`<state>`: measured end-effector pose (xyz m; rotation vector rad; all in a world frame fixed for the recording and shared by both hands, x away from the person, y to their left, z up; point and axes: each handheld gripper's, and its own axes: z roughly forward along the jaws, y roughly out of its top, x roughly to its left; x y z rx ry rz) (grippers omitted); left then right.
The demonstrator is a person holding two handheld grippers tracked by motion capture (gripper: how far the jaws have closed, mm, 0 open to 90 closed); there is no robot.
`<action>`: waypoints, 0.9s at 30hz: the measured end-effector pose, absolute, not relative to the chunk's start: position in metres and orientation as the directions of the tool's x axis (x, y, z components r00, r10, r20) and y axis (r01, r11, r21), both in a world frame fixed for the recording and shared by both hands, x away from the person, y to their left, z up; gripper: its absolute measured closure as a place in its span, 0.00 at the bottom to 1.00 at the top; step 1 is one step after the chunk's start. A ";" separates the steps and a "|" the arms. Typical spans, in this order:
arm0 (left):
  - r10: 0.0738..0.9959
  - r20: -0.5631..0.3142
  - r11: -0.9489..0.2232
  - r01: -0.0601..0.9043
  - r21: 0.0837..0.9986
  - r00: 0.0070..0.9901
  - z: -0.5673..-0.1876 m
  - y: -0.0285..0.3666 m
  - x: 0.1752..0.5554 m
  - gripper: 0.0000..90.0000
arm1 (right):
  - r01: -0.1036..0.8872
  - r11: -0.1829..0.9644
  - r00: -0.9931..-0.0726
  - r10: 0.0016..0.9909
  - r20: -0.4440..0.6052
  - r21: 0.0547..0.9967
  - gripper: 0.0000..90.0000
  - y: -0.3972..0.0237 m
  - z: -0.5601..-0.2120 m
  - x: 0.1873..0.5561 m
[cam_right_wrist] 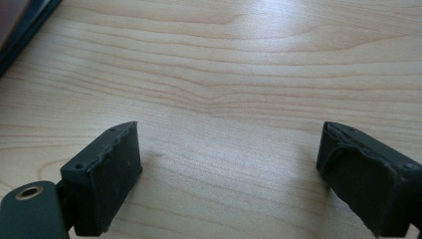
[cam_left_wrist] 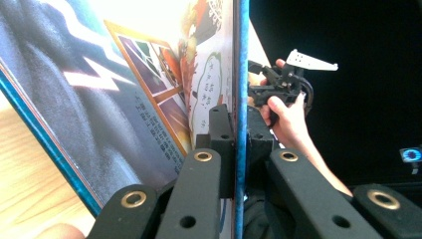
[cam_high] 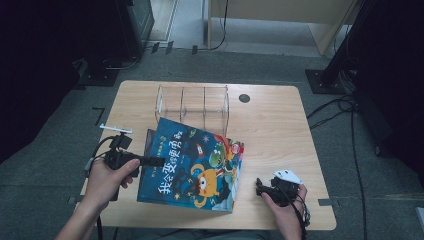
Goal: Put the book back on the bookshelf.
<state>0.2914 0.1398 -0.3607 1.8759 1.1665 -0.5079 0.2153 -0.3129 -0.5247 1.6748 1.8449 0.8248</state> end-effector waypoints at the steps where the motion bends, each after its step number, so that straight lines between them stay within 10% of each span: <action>1: 0.535 -0.692 -0.215 0.870 0.443 0.485 -0.357 0.139 0.293 0.98 | 0.683 0.053 -0.107 0.994 0.028 0.728 0.10 -0.313 -0.525 0.215; 27: 0.675 -0.575 -0.361 0.887 0.290 0.463 -0.295 0.112 0.329 0.98 | 0.683 0.061 -0.117 0.993 0.027 0.728 0.10 -0.312 -0.525 0.217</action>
